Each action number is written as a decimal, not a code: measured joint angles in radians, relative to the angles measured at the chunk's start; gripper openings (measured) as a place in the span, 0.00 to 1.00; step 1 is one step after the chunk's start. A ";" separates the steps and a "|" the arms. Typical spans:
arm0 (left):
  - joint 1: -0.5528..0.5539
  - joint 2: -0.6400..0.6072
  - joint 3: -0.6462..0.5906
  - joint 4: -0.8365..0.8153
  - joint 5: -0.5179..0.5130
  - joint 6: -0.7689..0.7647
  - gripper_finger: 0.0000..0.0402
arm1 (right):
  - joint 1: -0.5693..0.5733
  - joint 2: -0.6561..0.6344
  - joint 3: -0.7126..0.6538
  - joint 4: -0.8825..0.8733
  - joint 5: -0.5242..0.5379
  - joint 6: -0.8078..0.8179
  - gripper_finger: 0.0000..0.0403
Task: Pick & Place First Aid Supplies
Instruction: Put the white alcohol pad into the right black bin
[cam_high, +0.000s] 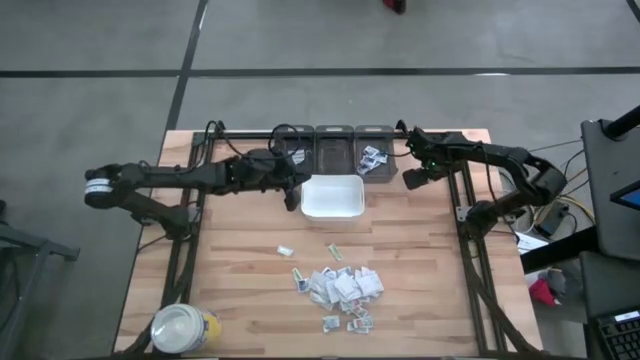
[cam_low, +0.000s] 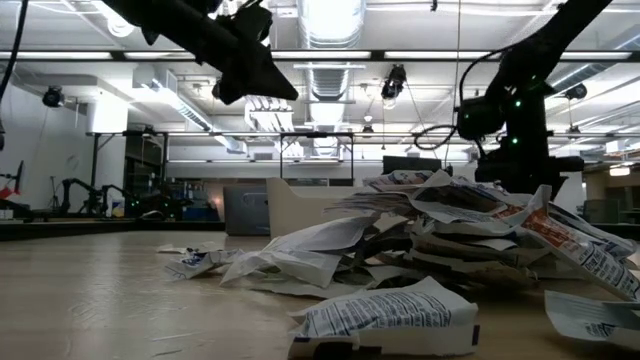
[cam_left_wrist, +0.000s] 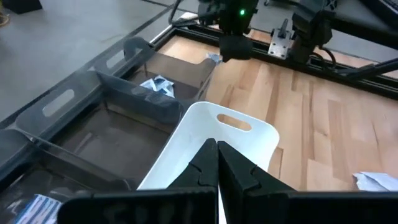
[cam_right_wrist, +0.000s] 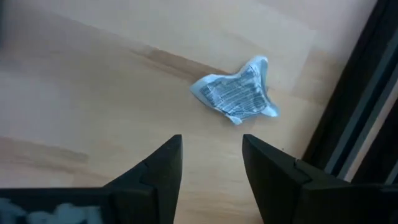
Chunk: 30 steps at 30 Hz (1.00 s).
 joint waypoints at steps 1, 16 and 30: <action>0.007 0.000 -0.001 0.000 0.010 0.004 0.00 | -0.004 0.015 0.003 -0.001 0.013 0.009 0.41; 0.041 0.000 -0.005 -0.003 0.031 0.032 0.00 | -0.011 0.153 0.126 -0.006 0.073 -0.037 0.39; 0.041 0.000 -0.005 -0.003 0.031 0.036 0.00 | -0.009 0.251 0.135 -0.021 0.075 -0.039 0.38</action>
